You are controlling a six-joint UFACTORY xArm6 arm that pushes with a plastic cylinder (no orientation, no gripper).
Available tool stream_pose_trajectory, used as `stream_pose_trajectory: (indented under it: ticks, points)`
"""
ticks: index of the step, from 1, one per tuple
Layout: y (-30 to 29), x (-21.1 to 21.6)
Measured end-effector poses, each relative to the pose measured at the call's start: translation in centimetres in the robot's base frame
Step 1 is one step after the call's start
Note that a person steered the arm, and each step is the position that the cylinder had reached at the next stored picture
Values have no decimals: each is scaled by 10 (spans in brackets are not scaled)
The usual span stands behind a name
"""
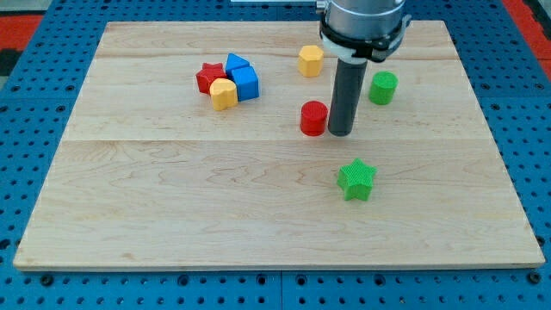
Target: Slide the red circle near to the yellow heart
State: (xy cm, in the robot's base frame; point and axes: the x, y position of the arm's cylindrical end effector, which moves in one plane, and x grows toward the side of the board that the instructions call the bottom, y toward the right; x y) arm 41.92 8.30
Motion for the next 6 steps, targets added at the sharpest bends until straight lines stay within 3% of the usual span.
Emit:
stream_pose_trajectory:
  ticks: [6]
  points:
    - [-89, -40]
